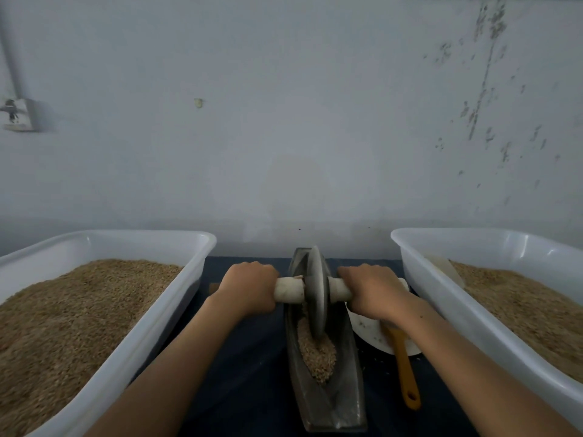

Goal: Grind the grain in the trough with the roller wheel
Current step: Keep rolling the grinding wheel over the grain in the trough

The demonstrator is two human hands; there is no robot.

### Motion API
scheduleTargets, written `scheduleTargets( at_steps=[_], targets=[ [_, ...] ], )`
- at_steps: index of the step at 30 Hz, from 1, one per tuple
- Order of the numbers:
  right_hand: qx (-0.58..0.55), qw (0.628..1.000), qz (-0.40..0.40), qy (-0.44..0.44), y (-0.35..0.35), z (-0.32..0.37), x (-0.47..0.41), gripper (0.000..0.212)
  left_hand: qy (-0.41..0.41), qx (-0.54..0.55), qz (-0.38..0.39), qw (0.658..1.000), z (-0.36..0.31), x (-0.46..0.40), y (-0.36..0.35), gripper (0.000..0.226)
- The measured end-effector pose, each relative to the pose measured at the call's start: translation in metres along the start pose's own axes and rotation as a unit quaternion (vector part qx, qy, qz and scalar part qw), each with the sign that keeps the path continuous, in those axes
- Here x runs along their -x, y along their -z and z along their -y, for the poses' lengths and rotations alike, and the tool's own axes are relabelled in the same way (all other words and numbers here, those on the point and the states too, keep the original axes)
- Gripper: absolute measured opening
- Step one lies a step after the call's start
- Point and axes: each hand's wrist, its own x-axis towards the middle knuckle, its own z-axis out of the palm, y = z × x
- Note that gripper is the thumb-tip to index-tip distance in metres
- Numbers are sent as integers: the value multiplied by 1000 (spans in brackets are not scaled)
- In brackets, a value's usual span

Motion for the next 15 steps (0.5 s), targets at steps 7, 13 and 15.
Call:
scheduleTargets(
  at_steps=[7, 13, 15],
  targets=[
    [-26, 988, 152, 16, 18, 0, 2, 24, -3, 115, 217, 969, 4, 2, 10, 22],
    [8, 1000, -17, 1, 1, 5, 0, 15, 46, -5, 11, 999, -3, 0, 0, 29],
    [0, 998, -61, -11, -7, 4, -2, 13, 55, -23, -53, 997, -7, -1, -4, 24]
  ],
)
